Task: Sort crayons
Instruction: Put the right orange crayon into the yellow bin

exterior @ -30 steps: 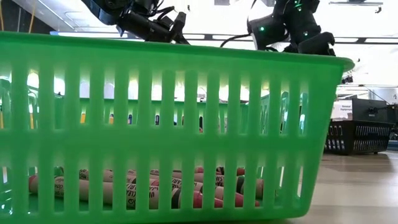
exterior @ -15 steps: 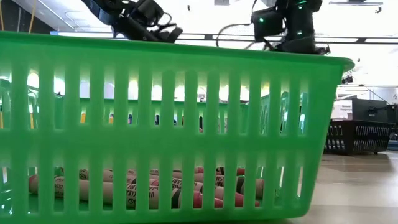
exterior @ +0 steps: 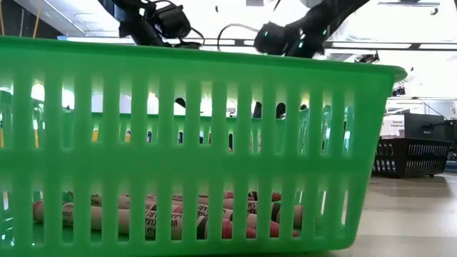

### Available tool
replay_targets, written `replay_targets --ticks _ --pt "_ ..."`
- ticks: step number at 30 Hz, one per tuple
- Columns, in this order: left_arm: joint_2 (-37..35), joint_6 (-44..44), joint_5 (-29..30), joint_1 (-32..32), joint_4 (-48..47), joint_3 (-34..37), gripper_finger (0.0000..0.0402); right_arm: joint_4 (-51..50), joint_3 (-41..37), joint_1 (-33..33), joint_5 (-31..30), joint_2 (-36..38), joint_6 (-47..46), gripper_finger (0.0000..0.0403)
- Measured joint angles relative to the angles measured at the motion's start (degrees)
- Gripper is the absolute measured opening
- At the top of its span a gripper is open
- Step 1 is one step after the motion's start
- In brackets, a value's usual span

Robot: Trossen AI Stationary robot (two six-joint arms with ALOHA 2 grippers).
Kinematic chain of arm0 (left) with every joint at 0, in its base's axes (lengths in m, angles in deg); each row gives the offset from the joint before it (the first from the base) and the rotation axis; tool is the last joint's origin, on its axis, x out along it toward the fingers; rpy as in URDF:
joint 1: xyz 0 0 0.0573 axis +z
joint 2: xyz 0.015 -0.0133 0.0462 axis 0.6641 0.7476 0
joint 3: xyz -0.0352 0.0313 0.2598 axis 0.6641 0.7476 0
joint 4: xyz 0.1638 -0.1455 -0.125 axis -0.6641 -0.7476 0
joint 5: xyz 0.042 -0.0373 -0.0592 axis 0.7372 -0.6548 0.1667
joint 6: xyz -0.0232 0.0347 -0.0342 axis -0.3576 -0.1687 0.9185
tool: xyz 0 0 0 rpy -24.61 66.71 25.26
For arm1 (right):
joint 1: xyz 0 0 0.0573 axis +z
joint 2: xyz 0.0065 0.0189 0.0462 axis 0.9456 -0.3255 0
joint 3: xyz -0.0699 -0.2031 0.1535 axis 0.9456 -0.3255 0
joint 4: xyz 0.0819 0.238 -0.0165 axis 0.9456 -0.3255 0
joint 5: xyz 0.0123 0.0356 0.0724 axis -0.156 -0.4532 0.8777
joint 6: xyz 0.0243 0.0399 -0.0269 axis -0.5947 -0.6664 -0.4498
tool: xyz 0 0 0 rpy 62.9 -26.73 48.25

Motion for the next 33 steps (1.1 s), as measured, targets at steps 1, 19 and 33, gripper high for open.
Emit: replay_targets --ticks 1,19,33 --pt "-0.2 -0.1 0.0 -0.5 0.0 0.0 0.0115 0.6 0.0 0.0 0.0 -1.4 -1.2 0.0138" --pt "-6.7 -1.0 -3.8 -3.2 0.0 0.0 0.0115 8.1 0.0 0.5 -3.1 -12.4 -8.0 0.0138" --pt "-12.7 -2.0 5.8 -3.1 -2.8 0.0 0.0115 13.9 0.1 0.5 -5.6 -14.8 -7.9 0.0138"
